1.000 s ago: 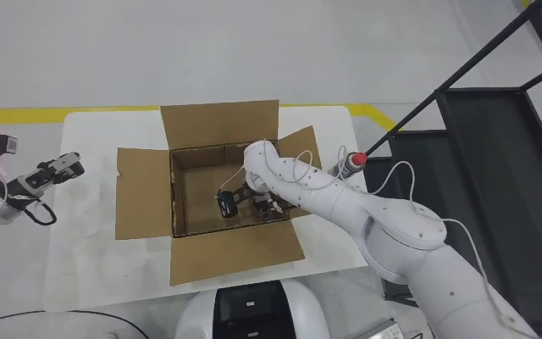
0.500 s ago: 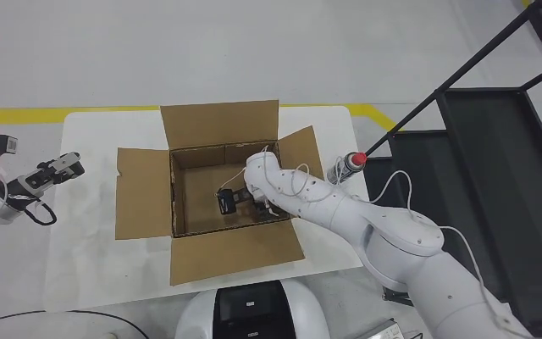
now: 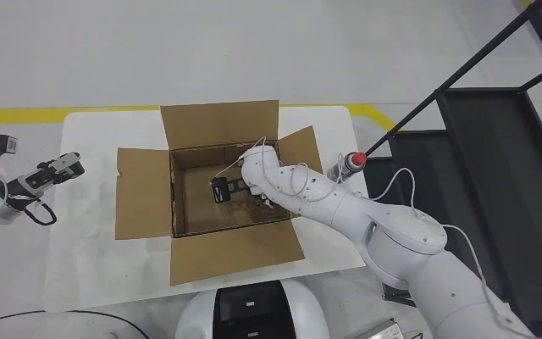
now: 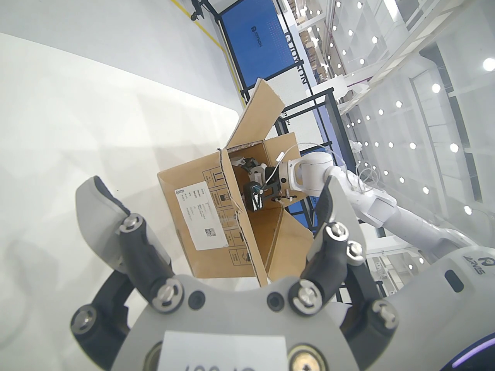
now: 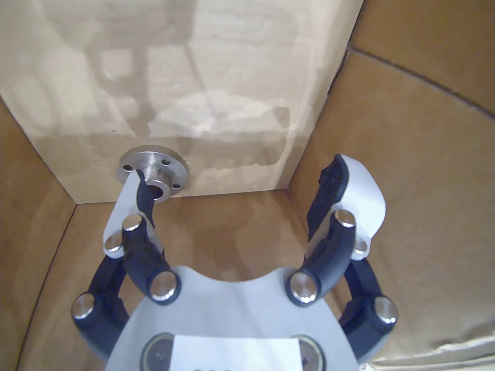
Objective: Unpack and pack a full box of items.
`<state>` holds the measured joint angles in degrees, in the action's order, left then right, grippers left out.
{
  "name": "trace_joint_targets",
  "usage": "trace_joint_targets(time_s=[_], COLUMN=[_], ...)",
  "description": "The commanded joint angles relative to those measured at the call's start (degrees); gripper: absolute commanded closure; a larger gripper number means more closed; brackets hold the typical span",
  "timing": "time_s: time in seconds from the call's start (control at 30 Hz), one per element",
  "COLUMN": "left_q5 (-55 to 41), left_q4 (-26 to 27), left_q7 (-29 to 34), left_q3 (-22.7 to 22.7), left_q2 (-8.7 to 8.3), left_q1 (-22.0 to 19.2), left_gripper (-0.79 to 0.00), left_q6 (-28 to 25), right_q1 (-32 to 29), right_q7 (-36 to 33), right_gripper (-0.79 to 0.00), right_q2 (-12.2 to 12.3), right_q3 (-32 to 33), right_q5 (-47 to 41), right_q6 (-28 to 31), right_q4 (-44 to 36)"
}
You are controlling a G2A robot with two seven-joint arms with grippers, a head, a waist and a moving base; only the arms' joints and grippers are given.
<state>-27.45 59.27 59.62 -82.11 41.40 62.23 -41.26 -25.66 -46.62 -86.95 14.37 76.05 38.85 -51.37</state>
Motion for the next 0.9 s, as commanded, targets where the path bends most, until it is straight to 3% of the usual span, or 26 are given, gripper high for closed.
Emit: trace_joint_targets(time_s=[0.0, 0.13, 0.47, 0.67, 0.73, 0.8, 0.87], left_q5=[0.0, 0.0, 0.0, 0.0, 0.0, 0.0, 0.0], left_q4=[0.0, 0.0, 0.0, 0.0, 0.0, 0.0, 0.0], left_q7=[0.0, 0.0, 0.0, 0.0, 0.0, 0.0, 0.0], left_q3=[0.0, 0.0, 0.0, 0.0, 0.0, 0.0, 0.0], left_q2=[0.0, 0.0, 0.0, 0.0, 0.0, 0.0, 0.0], left_q1=[0.0, 0.0, 0.0, 0.0, 0.0, 0.0, 0.0], left_gripper=[-0.785, -0.785, -0.785, -0.785, -0.785, -0.785, -0.785], left_q6=[0.0, 0.0, 0.0, 0.0, 0.0, 0.0, 0.0], right_q1=[0.2, -0.1, -3.1, -4.4, -4.8, -5.2, -5.7], right_q7=[-0.6, -3.7, -10.4, -13.9, -14.5, -14.8, -14.6], right_gripper=[-0.785, -0.785, -0.785, -0.625, -0.625, -0.523, -0.48], right_q2=[0.0, 0.1, 1.0, 1.7, 1.9, 2.2, 2.4], right_q3=[0.8, 1.8, 3.6, 4.9, 5.4, 5.8, 6.4], right_q5=[-1.6, -4.2, -6.1, -6.9, -7.0, -6.9, -7.2], right_q6=[2.6, 5.9, 4.5, 3.0, 2.8, 2.7, 2.1], right_q4=[-0.1, -0.1, -2.2, -3.7, -4.3, -4.9, -5.2])
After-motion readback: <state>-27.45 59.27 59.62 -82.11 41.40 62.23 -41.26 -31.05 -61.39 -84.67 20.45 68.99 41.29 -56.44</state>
